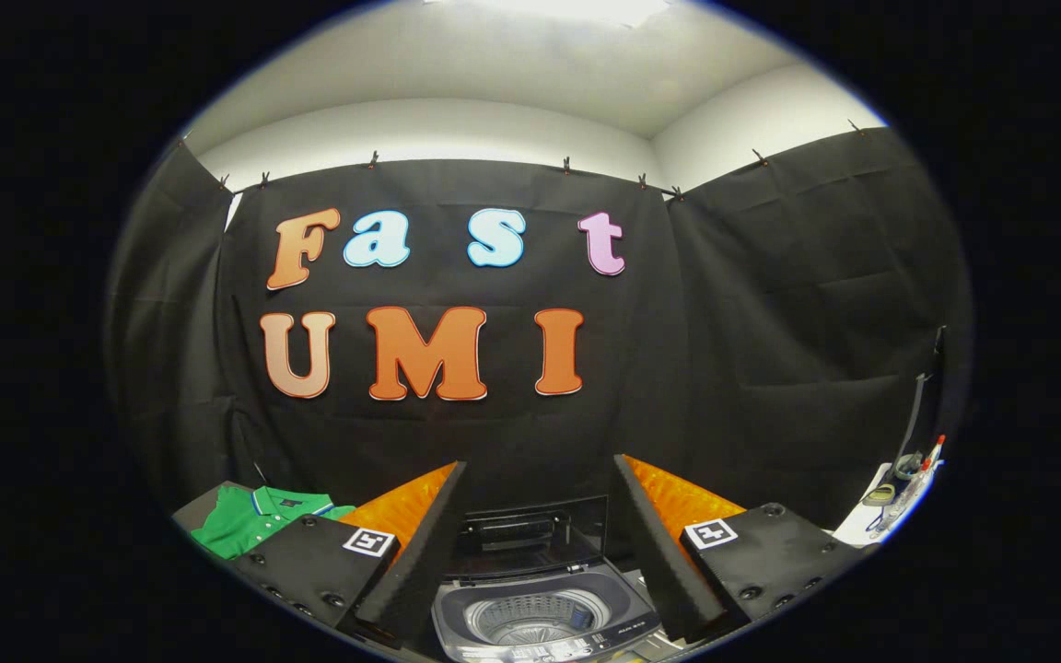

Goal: Put the clothes into the washing machine and then close the washing machine lid.

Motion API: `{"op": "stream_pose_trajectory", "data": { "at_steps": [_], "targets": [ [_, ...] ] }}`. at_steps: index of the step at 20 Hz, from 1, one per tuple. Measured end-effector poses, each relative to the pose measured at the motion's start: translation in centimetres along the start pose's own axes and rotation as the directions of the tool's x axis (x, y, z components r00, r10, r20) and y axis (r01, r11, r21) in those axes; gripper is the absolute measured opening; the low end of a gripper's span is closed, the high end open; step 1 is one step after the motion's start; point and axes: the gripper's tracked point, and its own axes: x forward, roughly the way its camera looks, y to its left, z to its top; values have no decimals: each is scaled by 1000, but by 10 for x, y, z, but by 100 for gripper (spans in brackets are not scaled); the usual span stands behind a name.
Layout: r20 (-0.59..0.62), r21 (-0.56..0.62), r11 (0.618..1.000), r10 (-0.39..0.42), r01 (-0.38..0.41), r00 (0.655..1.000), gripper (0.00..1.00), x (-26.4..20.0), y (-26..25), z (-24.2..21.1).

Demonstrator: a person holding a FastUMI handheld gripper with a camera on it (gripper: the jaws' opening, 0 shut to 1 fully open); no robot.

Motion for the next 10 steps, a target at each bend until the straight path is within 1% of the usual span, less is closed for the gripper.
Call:
{"op": "stream_pose_trajectory", "data": {
  "at_steps": [3, 10],
  "targets": [
    [1, 12, 1000, 7, -7, 1000, 98, -3, 10, -5],
    [28, 10, 1000, -27, 27, 999, 98, -13, 14, 0]
  ]
}}
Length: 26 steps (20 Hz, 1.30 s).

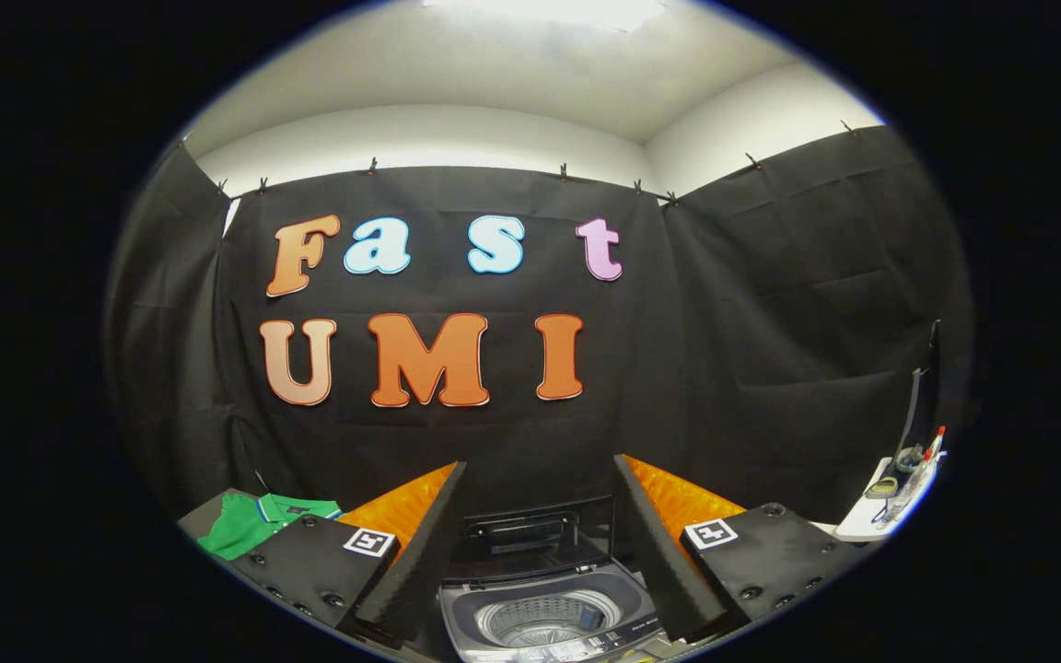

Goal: Put the clothes into the washing machine and then close the washing machine lid.

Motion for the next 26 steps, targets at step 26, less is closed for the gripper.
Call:
{"op": "stream_pose_trajectory", "data": {
  "at_steps": [26],
  "targets": [
    [-125, 70, 960, 279, -272, 952, 98, 16, 298, -29]
  ]
}}
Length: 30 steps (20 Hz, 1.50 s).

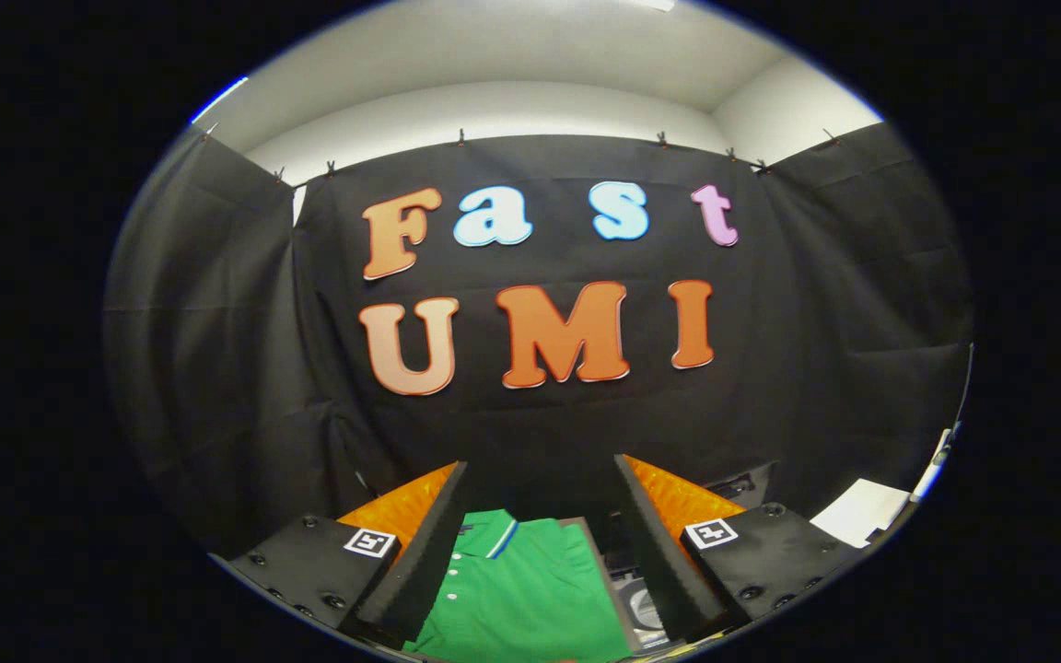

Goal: Put the clothes into the washing machine and then close the washing machine lid.

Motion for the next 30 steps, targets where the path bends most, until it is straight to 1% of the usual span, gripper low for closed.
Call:
{"op": "stream_pose_trajectory", "data": {
  "at_steps": [4, 6, 8, 9, 12, 17, 22, 23, 24, 25, 26, 27, 29, 30],
  "targets": [
    [-102, 9, 997, 83, -82, 991, 98, 26, 57, -45],
    [-188, 13, 992, 126, -125, 974, 98, 34, 79, -75],
    [-269, 36, 989, 145, -141, 952, 99, 40, 91, -104],
    [-300, 53, 989, 146, -137, 943, 99, 43, 93, -115],
    [-381, 44, 996, 91, -80, 920, 99, 49, 86, -145],
    [-449, -16, 998, 48, -62, 892, 99, 44, 83, -174],
    [-550, -35, 998, 19, -46, 835, 99, 32, 78, -225],
    [-545, -58, 997, 7, -46, 839, 99, 30, 74, -225],
    [-519, -73, 996, 5, -50, 855, 99, 36, 75, -222],
    [-532, -77, 996, 3, -52, 847, 99, 30, 75, -227],
    [-519, -73, 996, 7, -52, 855, 100, 31, 76, -223],
    [-527, -72, 996, 10, -56, 850, 100, 30, 75, -227],
    [-527, -73, 996, 12, -59, 850, 100, 30, 74, -227],
    [-527, -75, 996, 10, -57, 850, 96, 30, 74, -227]
  ]
}}
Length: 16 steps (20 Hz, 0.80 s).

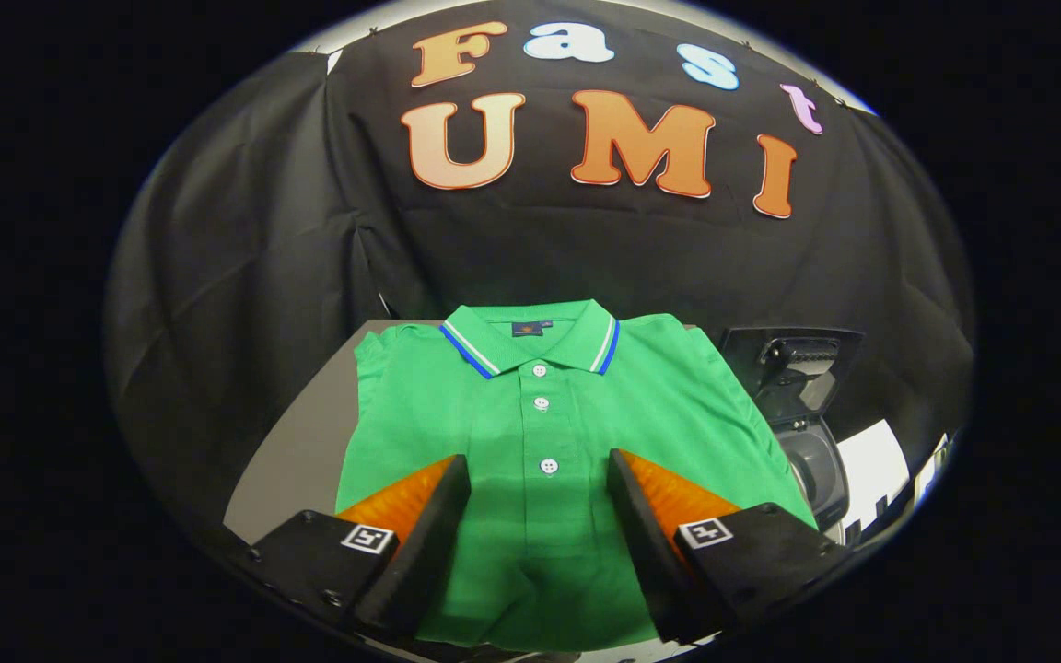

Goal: Put the clothes into the washing machine and then close the washing machine lid.

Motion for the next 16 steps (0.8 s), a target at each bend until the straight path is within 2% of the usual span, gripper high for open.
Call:
{"op": "stream_pose_trajectory", "data": {
  "at_steps": [2, 5, 7, 8, 9, 10, 11, 12, 13, 16],
  "targets": [
    [-9, -9, 1000, 0, 0, 1000, 91, -1, 0, 0],
    [1, -21, 1000, -7, 7, 1000, 56, -2, 0, 0],
    [2, -47, 999, -23, 24, 1000, 55, -1, -2, 0],
    [12, -60, 998, -32, 33, 999, 29, 0, -1, 0],
    [13, -87, 995, -39, 40, 999, 28, -1, -1, 0],
    [28, -86, 995, -54, 56, 998, 20, -1, -1, 0],
    [69, -70, 995, -63, 67, 996, 20, -4, -1, 4],
    [108, -47, 996, -67, 72, 992, 11, -6, -1, 5],
    [140, -23, 997, -66, 70, 988, 8, -8, 0, 9],
    [199, 74, 997, -41, 27, 979, 8, -21, 3, 23]
  ]
}}
